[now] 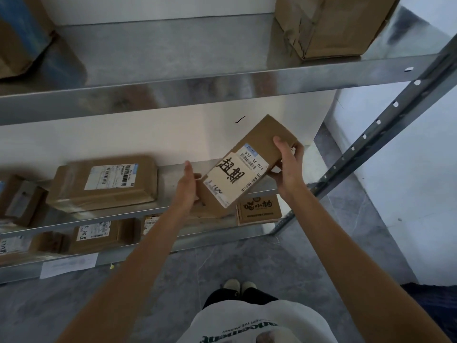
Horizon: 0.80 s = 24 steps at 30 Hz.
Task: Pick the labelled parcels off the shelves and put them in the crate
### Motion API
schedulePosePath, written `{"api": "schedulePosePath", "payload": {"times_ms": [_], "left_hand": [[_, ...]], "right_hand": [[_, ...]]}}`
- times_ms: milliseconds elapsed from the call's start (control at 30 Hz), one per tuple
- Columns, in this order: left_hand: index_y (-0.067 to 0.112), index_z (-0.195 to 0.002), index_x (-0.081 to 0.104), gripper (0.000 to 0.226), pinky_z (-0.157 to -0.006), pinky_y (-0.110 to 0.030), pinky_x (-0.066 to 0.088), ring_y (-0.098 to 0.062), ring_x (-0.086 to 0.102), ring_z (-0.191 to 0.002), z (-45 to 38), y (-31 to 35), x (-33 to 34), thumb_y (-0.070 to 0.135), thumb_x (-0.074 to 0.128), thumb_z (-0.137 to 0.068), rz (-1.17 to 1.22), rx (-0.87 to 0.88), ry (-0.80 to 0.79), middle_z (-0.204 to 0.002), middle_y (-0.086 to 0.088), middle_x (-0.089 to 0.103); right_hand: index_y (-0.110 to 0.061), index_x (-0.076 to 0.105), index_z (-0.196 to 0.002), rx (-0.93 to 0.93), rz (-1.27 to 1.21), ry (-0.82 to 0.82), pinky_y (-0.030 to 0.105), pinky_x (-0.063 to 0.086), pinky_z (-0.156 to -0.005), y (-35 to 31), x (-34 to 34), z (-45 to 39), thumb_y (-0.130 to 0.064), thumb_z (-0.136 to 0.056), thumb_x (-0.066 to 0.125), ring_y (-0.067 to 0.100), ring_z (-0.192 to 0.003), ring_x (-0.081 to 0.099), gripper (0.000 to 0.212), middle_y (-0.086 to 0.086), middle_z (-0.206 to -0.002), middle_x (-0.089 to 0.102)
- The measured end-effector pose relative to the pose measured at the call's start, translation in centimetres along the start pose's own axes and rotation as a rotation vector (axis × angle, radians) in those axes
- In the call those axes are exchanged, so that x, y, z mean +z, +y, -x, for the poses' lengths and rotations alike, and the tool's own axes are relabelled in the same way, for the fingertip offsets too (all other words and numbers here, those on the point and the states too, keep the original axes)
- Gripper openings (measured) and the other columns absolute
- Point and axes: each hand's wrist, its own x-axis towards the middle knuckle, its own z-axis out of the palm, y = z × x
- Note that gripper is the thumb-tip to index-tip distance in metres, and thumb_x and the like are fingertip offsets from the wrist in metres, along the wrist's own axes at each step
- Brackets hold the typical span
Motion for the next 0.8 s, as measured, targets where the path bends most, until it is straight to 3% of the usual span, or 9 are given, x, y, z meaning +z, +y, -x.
{"api": "schedulePosePath", "payload": {"times_ms": [100, 200, 333, 400, 467, 567, 700, 800], "left_hand": [[0.014, -0.111, 0.057, 0.053, -0.094, -0.046, 0.05, -0.029, 0.06, -0.103, -0.2, -0.5, -1.1, 0.057, 0.028, -0.098, 0.184, -0.124, -0.07, -0.113, -0.012, 0.063], [0.019, -0.096, 0.061, 0.045, -0.099, -0.047, 0.048, -0.028, 0.06, -0.099, -0.5, -0.7, -0.2, 0.049, 0.028, -0.102, 0.155, -0.134, -0.098, -0.11, -0.013, 0.064], [0.017, -0.098, 0.06, 0.044, -0.096, -0.042, 0.047, -0.026, 0.059, -0.095, -0.6, -1.9, 1.7, 0.046, 0.028, -0.103, 0.088, -0.213, -0.102, -0.104, -0.011, 0.063], [0.019, -0.091, 0.06, 0.044, -0.098, -0.043, 0.047, -0.027, 0.059, -0.098, -0.3, -2.4, 2.4, 0.047, 0.028, -0.102, 0.074, -0.251, -0.092, -0.109, -0.012, 0.063], [0.018, -0.092, 0.06, 0.046, -0.094, -0.041, 0.049, -0.026, 0.059, -0.098, 0.1, -2.6, 3.4, 0.047, 0.027, -0.102, 0.062, -0.242, -0.056, -0.109, -0.013, 0.064], [0.015, -0.102, 0.06, 0.052, -0.074, -0.033, 0.048, -0.023, 0.058, -0.092, 1.3, -2.2, 5.5, 0.048, 0.021, -0.103, 0.029, -0.204, -0.029, -0.101, -0.01, 0.064], [0.01, -0.114, 0.063, 0.068, -0.088, -0.034, 0.048, -0.023, 0.062, -0.099, 3.0, -2.1, 9.5, 0.055, 0.014, -0.1, -0.074, -0.129, -0.024, -0.111, -0.009, 0.067], [0.013, -0.118, 0.063, 0.073, -0.082, -0.034, 0.052, -0.022, 0.064, -0.098, 5.8, -1.9, 13.8, 0.061, 0.013, -0.097, -0.128, -0.103, -0.045, -0.11, -0.008, 0.068]], "right_hand": [[-0.026, 0.031, -0.132, 0.018, -0.037, 0.082, 0.055, 0.054, -0.089, 0.8, -0.6, 0.4, -0.037, -0.085, 0.069, 0.029, -0.116, 0.057, 0.062, 0.013, -0.125, 0.055], [-0.023, 0.033, -0.127, 0.043, -0.016, 0.153, 0.052, 0.056, -0.087, 1.6, -1.3, 1.2, -0.044, -0.086, 0.067, 0.027, -0.111, 0.058, 0.057, 0.012, -0.123, 0.055], [-0.018, 0.038, -0.121, -0.013, 0.201, 0.312, 0.022, 0.044, -0.072, 2.8, -3.3, 3.2, -0.05, -0.094, 0.053, 0.005, -0.093, 0.054, 0.044, -0.005, -0.106, 0.054], [-0.018, 0.043, -0.117, -0.048, 0.292, 0.349, 0.016, 0.038, -0.066, 3.4, -4.9, 4.0, -0.048, -0.096, 0.052, -0.001, -0.086, 0.052, 0.038, -0.013, -0.096, 0.053], [-0.018, 0.048, -0.113, -0.055, 0.335, 0.388, 0.014, 0.038, -0.065, 3.6, -6.4, 4.6, -0.045, -0.096, 0.052, -0.001, -0.084, 0.052, 0.031, -0.014, -0.092, 0.054], [-0.025, 0.053, -0.116, -0.084, 0.372, 0.419, 0.017, 0.041, -0.072, 3.5, -8.8, 5.0, -0.044, -0.098, 0.048, 0.004, -0.09, 0.054, 0.026, -0.01, -0.1, 0.058], [-0.022, 0.058, -0.108, -0.012, 0.361, 0.485, 0.016, 0.037, -0.063, 2.7, -13.6, 5.6, -0.041, -0.1, 0.044, 0.005, -0.082, 0.052, 0.025, -0.008, -0.091, 0.058], [-0.014, 0.057, -0.101, 0.01, 0.34, 0.528, 0.018, 0.035, -0.061, 1.8, -18.6, 6.4, -0.038, -0.1, 0.044, 0.002, -0.075, 0.049, 0.026, -0.01, -0.083, 0.053]]}}
